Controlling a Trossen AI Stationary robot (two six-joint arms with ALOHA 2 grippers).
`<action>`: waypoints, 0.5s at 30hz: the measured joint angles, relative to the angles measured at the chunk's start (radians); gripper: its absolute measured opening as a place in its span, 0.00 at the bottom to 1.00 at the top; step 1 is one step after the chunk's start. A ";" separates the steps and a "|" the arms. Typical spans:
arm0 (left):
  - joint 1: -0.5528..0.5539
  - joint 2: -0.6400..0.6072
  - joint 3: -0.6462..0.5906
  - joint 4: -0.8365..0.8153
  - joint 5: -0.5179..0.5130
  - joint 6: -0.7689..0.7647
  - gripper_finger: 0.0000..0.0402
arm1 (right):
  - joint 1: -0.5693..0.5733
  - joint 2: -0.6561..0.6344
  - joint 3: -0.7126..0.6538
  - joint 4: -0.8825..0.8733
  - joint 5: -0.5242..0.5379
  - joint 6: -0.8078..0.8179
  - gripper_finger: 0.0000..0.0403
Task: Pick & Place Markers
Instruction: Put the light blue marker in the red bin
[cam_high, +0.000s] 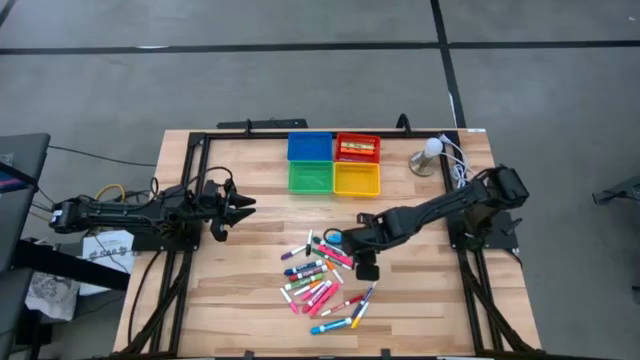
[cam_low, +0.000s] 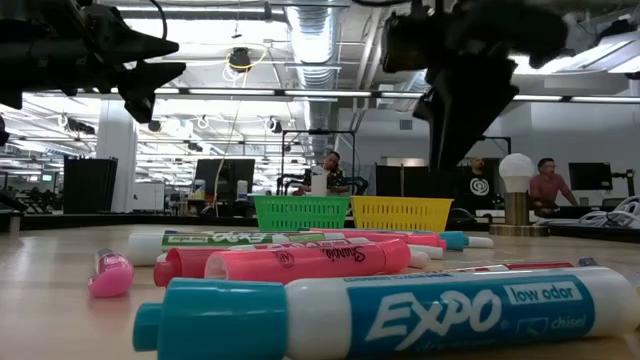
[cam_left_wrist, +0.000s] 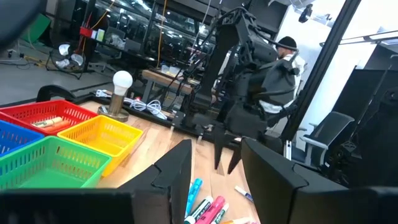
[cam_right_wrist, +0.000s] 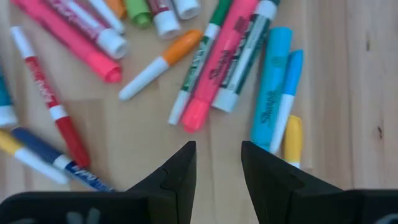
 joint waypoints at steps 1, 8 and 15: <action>0.000 0.000 0.000 0.000 0.000 0.000 0.35 | -0.008 0.002 0.000 0.000 0.000 0.000 0.29; 0.000 0.000 0.000 0.000 0.000 0.000 0.35 | -0.042 0.002 0.000 0.014 -0.001 -0.002 0.29; 0.000 0.000 0.000 0.000 0.000 0.000 0.35 | -0.040 0.002 -0.033 0.118 -0.001 -0.071 0.29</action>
